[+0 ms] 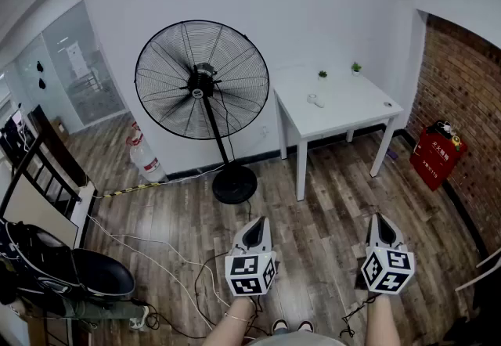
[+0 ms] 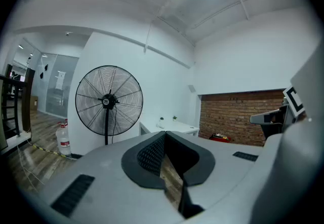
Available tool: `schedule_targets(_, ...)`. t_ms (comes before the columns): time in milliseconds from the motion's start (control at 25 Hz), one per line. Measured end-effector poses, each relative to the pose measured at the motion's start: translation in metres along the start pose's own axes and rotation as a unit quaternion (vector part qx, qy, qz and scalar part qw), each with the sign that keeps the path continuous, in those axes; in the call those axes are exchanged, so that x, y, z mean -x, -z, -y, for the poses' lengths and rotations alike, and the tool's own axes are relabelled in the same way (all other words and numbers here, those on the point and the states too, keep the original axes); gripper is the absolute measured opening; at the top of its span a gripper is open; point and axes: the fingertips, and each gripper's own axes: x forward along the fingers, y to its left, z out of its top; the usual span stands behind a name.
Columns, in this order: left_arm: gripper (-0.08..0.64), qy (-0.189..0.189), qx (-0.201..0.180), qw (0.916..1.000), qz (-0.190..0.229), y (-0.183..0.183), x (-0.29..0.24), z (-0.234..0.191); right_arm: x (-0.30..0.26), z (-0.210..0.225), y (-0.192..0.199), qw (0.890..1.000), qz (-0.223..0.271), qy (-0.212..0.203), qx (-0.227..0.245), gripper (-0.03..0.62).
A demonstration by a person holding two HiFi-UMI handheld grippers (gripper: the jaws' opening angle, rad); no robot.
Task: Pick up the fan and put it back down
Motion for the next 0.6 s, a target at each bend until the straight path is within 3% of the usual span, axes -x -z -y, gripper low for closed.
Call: schedule_targets(600,0.011,-0.013,0.002,0.9999,0.003,0.0012,0.0027,0.0027,-0.0004,0.0028,0.0022,1.000,0.001,-0.018,0.005,0.000)
